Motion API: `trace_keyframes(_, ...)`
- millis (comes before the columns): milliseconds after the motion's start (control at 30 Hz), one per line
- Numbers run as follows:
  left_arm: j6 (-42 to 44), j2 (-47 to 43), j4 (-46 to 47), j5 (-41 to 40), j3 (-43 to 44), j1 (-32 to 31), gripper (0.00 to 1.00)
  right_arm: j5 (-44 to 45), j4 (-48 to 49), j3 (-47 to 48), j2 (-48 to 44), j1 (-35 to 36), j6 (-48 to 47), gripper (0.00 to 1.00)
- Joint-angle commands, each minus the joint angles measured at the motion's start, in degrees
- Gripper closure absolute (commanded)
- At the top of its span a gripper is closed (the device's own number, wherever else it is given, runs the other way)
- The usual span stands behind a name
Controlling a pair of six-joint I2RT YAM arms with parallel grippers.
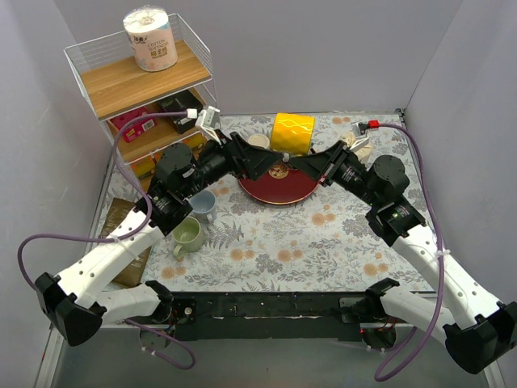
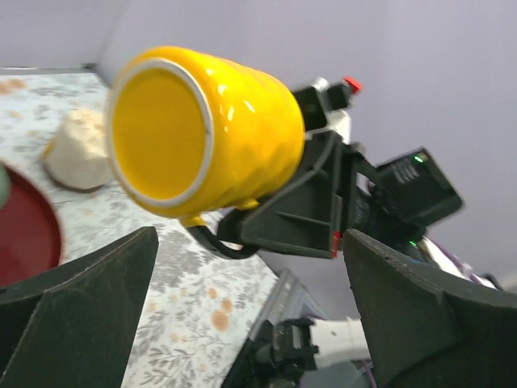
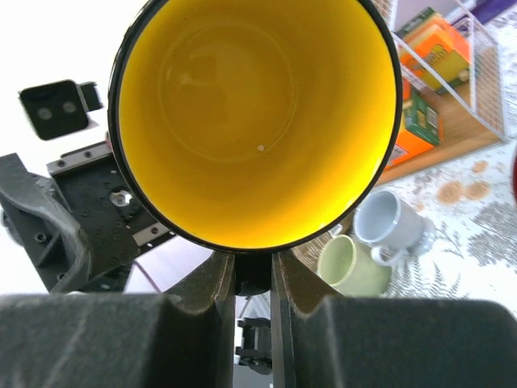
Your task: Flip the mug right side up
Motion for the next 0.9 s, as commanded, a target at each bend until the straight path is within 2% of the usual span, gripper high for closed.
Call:
trace_keyframes(0, 6.6, -4.6, -16.3, -16.1, 2.3, 0.0, 0.02, 2.7, -1.4, 2.0, -1.1, 0.1, -7.0, 0.99)
trace_keyframes(67, 7.5, -5.8, -19.8, -24.9, 3.4, 0.0, 0.02, 4.6, -5.6, 2.2, -0.8, 1.2, -9.2, 0.99)
trace_keyframes(200, 9.4, -7.8, -26.5, -34.1, 5.8, 0.0, 0.02, 11.6, -11.9, 3.4, 1.0, 7.3, -17.3, 0.99)
trace_keyframes(333, 10.8, -8.2, -29.0, -36.9, 7.7, 0.0, 0.02, 24.1, -18.6, 5.7, 6.8, 18.7, -22.4, 0.99)
trace_keyframes(367, 10.7, -8.4, -29.4, -37.3, 8.0, 0.0, 0.02, 28.1, -19.1, 6.5, 7.9, 22.5, -22.7, 0.99)
trace_keyframes(467, 10.0, -8.7, -30.9, -38.2, 8.6, 0.0, 0.02, 37.0, -22.1, 6.8, 12.7, 27.9, -21.1, 0.99)
trace_keyframes(600, 9.1, -9.1, -33.6, -37.5, 9.1, 0.0, 0.02, 42.4, -24.3, 7.7, 18.6, 30.6, -18.8, 0.99)
trace_keyframes(867, 9.3, -9.8, -40.4, -37.7, 11.8, 0.0, 0.02, 47.5, -24.1, 13.9, 33.5, 34.1, -22.4, 0.99)
